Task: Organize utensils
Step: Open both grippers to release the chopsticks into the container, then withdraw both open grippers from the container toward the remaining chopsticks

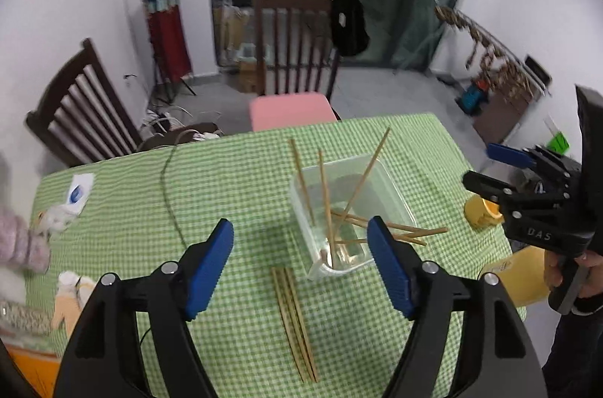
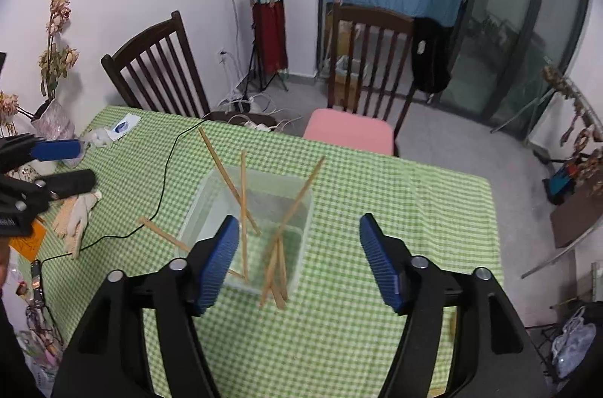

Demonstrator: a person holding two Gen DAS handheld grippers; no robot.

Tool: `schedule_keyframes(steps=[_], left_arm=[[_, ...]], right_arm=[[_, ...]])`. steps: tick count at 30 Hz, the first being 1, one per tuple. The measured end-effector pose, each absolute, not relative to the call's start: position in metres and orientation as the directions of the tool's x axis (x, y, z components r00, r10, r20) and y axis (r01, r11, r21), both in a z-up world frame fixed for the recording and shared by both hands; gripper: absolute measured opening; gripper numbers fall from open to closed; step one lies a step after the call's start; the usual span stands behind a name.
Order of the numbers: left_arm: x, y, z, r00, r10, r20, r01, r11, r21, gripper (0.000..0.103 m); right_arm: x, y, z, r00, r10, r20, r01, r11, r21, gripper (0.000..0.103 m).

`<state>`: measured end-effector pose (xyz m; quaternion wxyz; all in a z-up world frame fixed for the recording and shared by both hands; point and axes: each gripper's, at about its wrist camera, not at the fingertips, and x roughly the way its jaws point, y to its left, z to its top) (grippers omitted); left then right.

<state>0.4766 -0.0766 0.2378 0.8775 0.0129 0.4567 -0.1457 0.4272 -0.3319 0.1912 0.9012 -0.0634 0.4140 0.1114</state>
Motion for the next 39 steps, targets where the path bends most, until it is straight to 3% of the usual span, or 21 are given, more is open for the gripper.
schedule_keyframes(steps=[10, 18, 23, 26, 30, 39], left_arm=[[0.398, -0.04, 0.251, 0.646, -0.185, -0.741, 0.209, 0.976, -0.061, 0.077], [0.303, -0.022, 0.25, 0.807, -0.158, -0.568, 0.173, 0.985, -0.028, 0.087], [0.235, -0.026, 0.207, 0.913, -0.104, -0.395, 0.138, 0.989, 0.06, 0.094], [0.207, -0.036, 0.171, 0.921, -0.124, -0.37, 0.17, 0.981, 0.093, 0.094], [0.176, -0.041, 0.135, 0.929, -0.167, -0.331, 0.184, 0.983, 0.02, 0.095], [0.132, -0.036, 0.074, 0.968, -0.098, -0.231, 0.105, 0.994, 0.019, 0.096]], right_arm=[[0.347, -0.342, 0.196, 0.707, 0.134, -0.694, -0.25, 0.966, -0.068, 0.076], [0.27, -0.357, 0.192, 0.824, 0.147, -0.547, -0.22, 0.973, -0.07, 0.08], [0.207, -0.357, 0.171, 0.896, 0.153, -0.416, -0.209, 0.974, -0.093, 0.086], [0.175, -0.353, 0.153, 0.917, 0.166, -0.362, -0.219, 0.969, -0.112, 0.086], [0.147, -0.343, 0.128, 0.944, 0.152, -0.294, -0.199, 0.97, -0.139, 0.086], [0.119, -0.327, 0.063, 0.946, 0.162, -0.282, -0.202, 0.972, -0.122, 0.086]])
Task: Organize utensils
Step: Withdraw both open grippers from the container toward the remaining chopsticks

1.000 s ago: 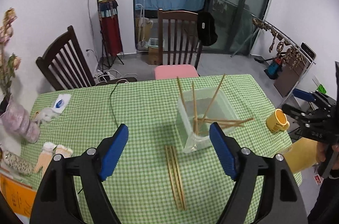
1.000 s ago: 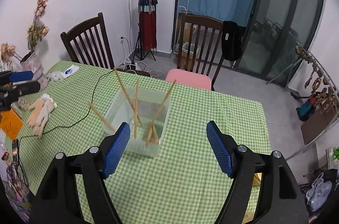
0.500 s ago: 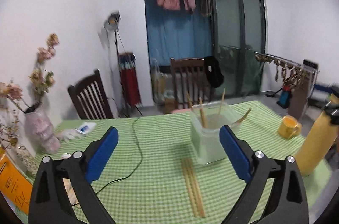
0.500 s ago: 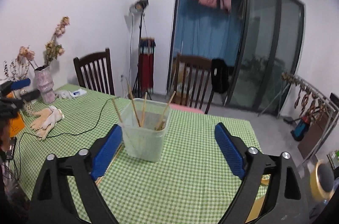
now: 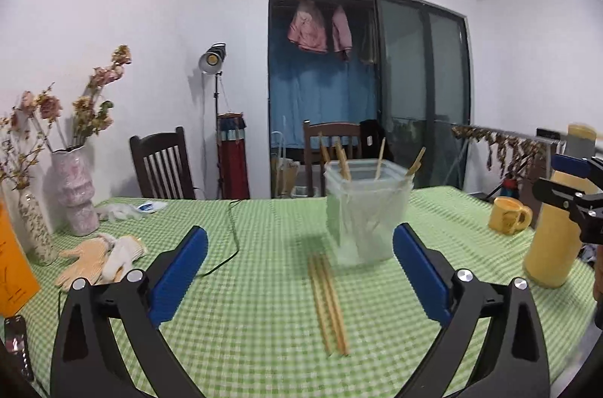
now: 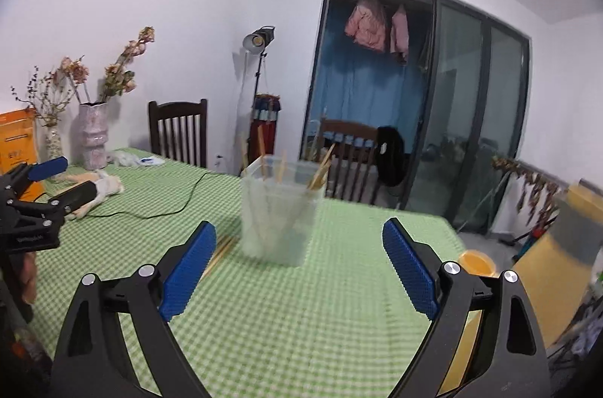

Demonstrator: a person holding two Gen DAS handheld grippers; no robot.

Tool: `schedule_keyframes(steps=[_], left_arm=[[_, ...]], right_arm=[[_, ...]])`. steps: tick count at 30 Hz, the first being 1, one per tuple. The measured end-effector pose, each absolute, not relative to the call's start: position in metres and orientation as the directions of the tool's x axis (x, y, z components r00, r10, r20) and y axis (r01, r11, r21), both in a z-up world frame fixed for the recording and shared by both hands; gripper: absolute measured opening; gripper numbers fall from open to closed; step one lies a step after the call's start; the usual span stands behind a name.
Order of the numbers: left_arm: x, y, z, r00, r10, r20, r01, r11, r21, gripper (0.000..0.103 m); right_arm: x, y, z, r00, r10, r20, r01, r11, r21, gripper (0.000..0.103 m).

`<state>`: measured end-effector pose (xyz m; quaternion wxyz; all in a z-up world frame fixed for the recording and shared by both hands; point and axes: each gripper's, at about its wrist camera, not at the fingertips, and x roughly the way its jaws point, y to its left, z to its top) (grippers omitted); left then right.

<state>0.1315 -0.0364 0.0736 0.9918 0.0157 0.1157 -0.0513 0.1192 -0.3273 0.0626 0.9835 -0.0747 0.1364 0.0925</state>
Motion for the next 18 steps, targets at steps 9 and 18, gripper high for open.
schedule_keyframes(steps=[9, 18], left_arm=[[0.126, -0.019, 0.014, 0.924, -0.061, -0.378, 0.05, 0.998, -0.039, 0.096], [0.13, 0.012, -0.029, 0.873, 0.012, -0.488, -0.042, 0.998, -0.05, 0.096]], right_arm=[[0.104, -0.318, 0.007, 0.916, 0.15, -0.372, -0.218, 0.965, -0.147, 0.086], [0.106, -0.303, -0.027, 0.879, 0.178, -0.442, -0.248, 0.963, -0.104, 0.086]])
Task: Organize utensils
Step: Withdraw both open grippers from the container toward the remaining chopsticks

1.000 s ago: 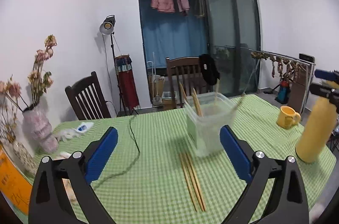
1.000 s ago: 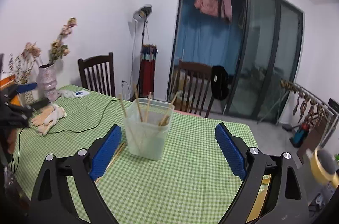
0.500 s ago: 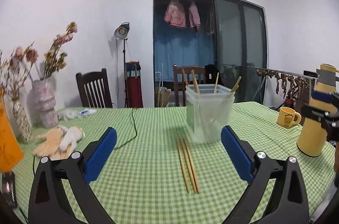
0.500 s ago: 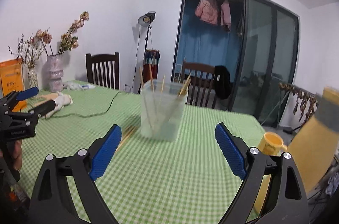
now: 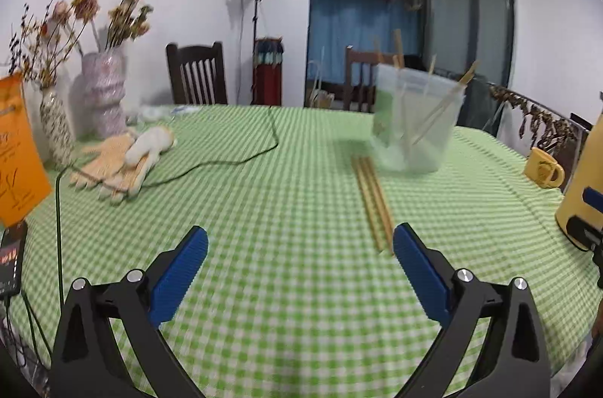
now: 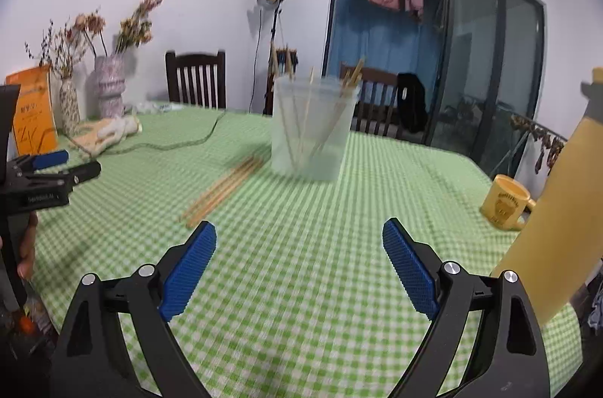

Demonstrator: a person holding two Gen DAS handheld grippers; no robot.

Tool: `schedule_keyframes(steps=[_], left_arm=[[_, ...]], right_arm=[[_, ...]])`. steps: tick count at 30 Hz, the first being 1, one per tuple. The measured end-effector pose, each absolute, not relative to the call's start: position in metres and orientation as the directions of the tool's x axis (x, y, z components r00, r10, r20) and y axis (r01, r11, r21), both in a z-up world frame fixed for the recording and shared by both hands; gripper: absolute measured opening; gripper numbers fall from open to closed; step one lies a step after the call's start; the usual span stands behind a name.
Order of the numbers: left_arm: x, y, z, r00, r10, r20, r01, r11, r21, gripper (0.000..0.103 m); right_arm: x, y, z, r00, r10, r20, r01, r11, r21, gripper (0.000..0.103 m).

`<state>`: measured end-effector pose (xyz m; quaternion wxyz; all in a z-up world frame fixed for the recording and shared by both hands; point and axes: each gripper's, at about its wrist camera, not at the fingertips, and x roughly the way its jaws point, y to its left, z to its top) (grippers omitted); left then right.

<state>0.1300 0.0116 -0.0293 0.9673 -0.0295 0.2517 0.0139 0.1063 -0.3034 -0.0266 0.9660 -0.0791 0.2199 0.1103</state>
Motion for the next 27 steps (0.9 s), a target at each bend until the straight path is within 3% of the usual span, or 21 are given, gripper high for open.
schedule_keyframes(steps=[8, 21, 27], left_arm=[[0.148, 0.026, -0.041, 0.837, 0.022, -0.547, -0.075, 0.994, -0.074, 0.096], [0.175, 0.02, -0.041, 0.824, 0.0, -0.566, -0.026, 0.999, -0.038, 0.096], [0.194, 0.017, -0.044, 0.802, -0.024, -0.597, -0.007, 0.999, -0.049, 0.096]], right_arm=[[0.117, -0.294, -0.037, 0.851, 0.19, -0.489, -0.265, 0.96, -0.087, 0.087], [0.144, -0.288, -0.04, 0.846, 0.183, -0.501, -0.237, 0.97, -0.047, 0.086], [0.175, -0.266, -0.05, 0.789, 0.216, -0.575, -0.27, 0.963, -0.009, 0.086]])
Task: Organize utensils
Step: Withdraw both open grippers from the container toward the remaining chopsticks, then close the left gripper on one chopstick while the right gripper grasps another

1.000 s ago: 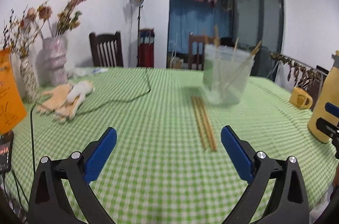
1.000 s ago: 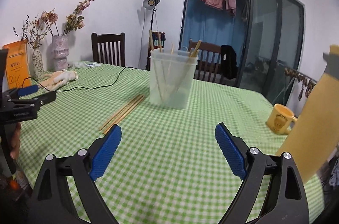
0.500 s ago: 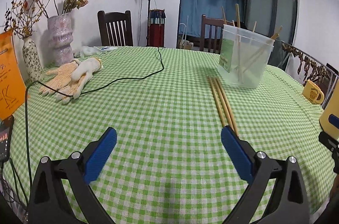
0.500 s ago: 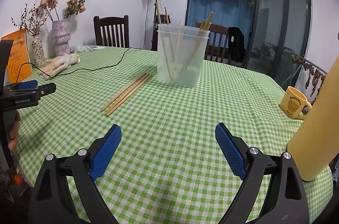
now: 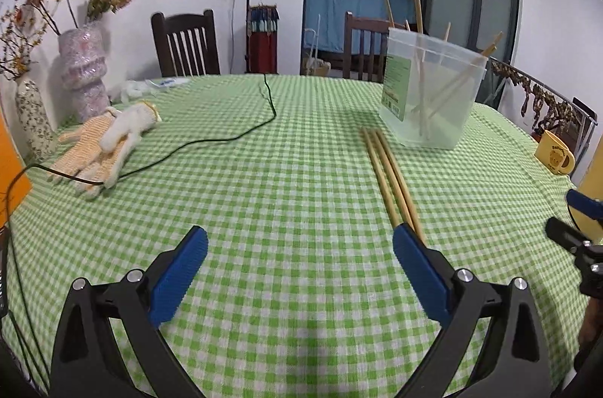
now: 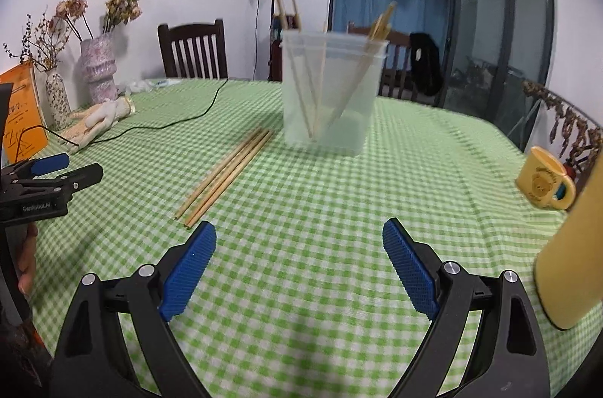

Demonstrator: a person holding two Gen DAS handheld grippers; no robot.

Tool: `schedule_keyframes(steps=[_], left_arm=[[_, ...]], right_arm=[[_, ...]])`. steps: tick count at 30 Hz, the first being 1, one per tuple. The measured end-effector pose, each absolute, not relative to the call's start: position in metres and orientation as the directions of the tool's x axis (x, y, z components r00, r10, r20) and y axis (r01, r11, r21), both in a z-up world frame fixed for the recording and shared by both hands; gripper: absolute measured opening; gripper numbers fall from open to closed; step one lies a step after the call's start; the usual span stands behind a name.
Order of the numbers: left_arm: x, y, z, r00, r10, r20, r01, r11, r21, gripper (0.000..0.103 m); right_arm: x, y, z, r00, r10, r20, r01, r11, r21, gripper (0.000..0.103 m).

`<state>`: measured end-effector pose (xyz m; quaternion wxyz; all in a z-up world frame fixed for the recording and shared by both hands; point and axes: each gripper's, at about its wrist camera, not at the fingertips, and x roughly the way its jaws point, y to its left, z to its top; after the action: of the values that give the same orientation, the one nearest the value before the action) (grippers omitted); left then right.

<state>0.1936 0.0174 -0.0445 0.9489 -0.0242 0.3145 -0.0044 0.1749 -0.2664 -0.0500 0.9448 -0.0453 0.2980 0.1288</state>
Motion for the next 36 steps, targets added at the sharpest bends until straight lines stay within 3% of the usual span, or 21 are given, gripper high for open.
schedule_keyframes(steps=[5, 8, 14, 20, 25, 31, 36], left_arm=[[0.216, 0.01, -0.052, 0.751, -0.071, -0.656, 0.048, 0.997, -0.052, 0.096], [0.231, -0.005, -0.061, 0.701, -0.115, -0.704, 0.119, 0.992, -0.043, 0.093], [0.25, -0.022, -0.074, 0.646, -0.138, -0.751, 0.19, 0.982, -0.017, 0.079], [0.262, -0.016, -0.082, 0.607, -0.154, -0.78, 0.204, 0.978, -0.034, 0.075], [0.266, -0.011, -0.084, 0.585, -0.172, -0.792, 0.192, 0.979, -0.071, 0.067], [0.274, -0.025, -0.083, 0.558, -0.234, -0.796, 0.216, 0.967, -0.133, 0.066], [0.285, -0.045, -0.088, 0.55, -0.193, -0.812, 0.225, 0.971, -0.079, 0.043]], right_arm=[[0.207, -0.238, -0.065, 0.712, 0.257, -0.654, -0.298, 0.953, 0.05, 0.084], [0.226, -0.221, -0.077, 0.656, 0.283, -0.699, -0.306, 0.947, 0.095, 0.065], [0.239, -0.196, -0.089, 0.612, 0.295, -0.734, -0.333, 0.938, 0.1, 0.045], [0.246, -0.184, -0.097, 0.582, 0.307, -0.753, -0.366, 0.926, 0.094, 0.039], [0.246, -0.186, -0.102, 0.563, 0.318, -0.763, -0.377, 0.92, 0.105, 0.026], [0.244, -0.198, -0.1, 0.594, 0.241, -0.767, -0.343, 0.939, 0.029, 0.02], [0.24, -0.203, -0.101, 0.592, 0.251, -0.766, -0.353, 0.935, 0.033, 0.014]])
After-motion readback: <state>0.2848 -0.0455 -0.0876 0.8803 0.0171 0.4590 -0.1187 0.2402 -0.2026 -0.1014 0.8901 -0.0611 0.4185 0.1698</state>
